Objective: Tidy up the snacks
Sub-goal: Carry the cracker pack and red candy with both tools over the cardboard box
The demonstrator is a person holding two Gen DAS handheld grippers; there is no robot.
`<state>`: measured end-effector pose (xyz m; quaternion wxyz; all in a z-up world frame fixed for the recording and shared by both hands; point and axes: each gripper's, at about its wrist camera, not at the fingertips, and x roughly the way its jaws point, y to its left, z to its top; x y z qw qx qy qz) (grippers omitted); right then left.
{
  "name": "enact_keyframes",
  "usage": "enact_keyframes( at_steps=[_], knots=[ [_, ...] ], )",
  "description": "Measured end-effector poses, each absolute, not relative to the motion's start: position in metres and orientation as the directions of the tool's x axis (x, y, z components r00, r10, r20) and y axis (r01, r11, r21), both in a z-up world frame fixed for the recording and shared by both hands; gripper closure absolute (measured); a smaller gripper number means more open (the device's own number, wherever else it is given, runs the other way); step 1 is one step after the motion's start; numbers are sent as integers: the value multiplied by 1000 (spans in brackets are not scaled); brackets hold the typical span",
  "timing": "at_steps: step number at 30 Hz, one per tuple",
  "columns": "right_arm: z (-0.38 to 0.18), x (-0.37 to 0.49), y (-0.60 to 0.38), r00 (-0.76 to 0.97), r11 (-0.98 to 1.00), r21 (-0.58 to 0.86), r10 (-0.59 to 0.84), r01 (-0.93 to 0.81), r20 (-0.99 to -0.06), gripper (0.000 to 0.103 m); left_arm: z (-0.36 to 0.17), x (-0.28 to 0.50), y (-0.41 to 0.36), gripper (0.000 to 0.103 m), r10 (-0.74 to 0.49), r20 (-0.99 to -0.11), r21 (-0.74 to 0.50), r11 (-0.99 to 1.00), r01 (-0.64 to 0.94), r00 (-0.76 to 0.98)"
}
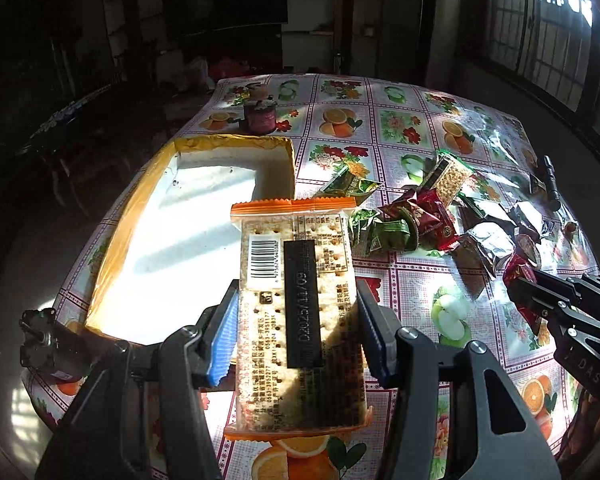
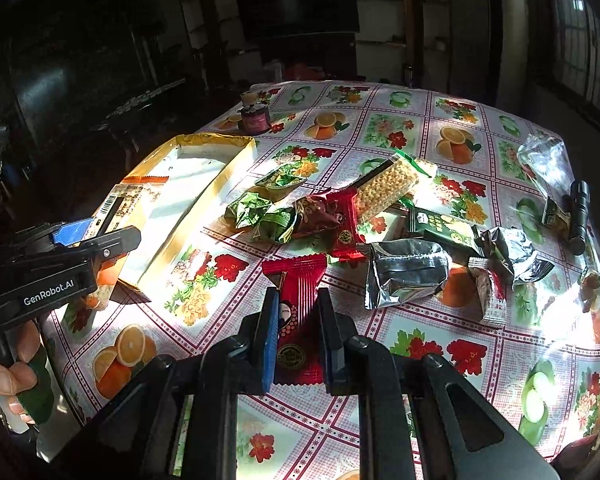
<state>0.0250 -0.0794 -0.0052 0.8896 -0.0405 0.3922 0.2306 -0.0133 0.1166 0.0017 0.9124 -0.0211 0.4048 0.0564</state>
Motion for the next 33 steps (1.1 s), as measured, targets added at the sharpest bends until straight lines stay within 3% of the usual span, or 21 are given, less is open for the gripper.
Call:
enact_keyframes(
  at_steps=[19, 33],
  knots=[
    [6, 77, 49, 441, 741, 255, 600, -621, -667, 87, -5, 0, 208, 48, 178, -757, -36, 949, -313, 628],
    [-41, 120, 138, 305, 696, 251, 571, -673, -762, 87, -33, 28, 235, 48, 181, -809, -34, 935, -352, 559]
  ],
)
